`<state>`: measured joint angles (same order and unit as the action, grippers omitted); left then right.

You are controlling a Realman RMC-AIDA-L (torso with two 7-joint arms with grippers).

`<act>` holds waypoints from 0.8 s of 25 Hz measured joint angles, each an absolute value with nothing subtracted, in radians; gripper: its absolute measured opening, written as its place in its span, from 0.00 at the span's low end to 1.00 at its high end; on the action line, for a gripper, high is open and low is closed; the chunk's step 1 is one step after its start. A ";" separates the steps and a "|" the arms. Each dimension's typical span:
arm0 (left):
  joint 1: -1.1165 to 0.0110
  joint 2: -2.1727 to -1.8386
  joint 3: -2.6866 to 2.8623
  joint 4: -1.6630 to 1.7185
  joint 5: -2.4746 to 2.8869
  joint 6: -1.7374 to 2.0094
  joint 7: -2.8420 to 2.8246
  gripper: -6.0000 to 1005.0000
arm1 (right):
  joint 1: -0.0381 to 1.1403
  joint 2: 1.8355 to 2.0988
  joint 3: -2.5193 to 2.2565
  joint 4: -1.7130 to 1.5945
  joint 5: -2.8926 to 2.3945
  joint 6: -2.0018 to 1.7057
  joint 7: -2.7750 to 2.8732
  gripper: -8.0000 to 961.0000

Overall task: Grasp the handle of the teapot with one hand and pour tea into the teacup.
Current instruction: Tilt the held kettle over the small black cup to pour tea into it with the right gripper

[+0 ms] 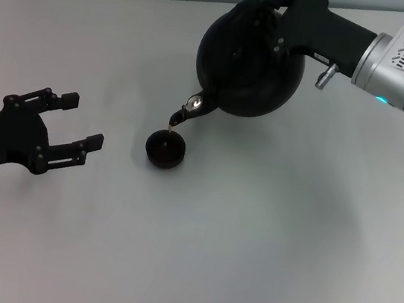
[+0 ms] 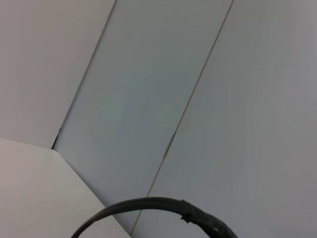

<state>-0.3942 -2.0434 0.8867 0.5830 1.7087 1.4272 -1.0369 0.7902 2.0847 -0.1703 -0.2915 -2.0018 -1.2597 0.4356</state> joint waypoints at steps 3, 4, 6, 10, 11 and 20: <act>-0.394 -2.044 0.887 0.583 1.709 1.422 -1.037 0.80 | 0.790 2.085 -0.170 -0.293 -2.002 -1.261 0.435 0.14; -0.394 -2.045 0.887 0.583 1.709 1.421 -1.037 0.80 | 0.790 2.085 -0.170 -0.294 -2.002 -1.261 0.434 0.14; -0.394 -2.046 0.887 0.583 1.709 1.419 -1.037 0.80 | 0.790 2.085 -0.170 -0.294 -2.002 -1.264 0.427 0.14; -0.394 -2.047 0.887 0.583 1.709 1.419 -1.037 0.80 | 0.790 2.085 -0.170 -0.295 -2.002 -1.271 0.422 0.14; -0.394 -2.047 0.887 0.583 1.709 1.419 -1.037 0.80 | 0.790 2.085 -0.170 -0.295 -2.003 -1.272 0.422 0.14; -0.391 -2.047 0.887 0.581 1.709 1.418 -1.037 0.80 | 0.793 2.085 -0.206 -0.295 -2.002 -1.274 0.422 0.14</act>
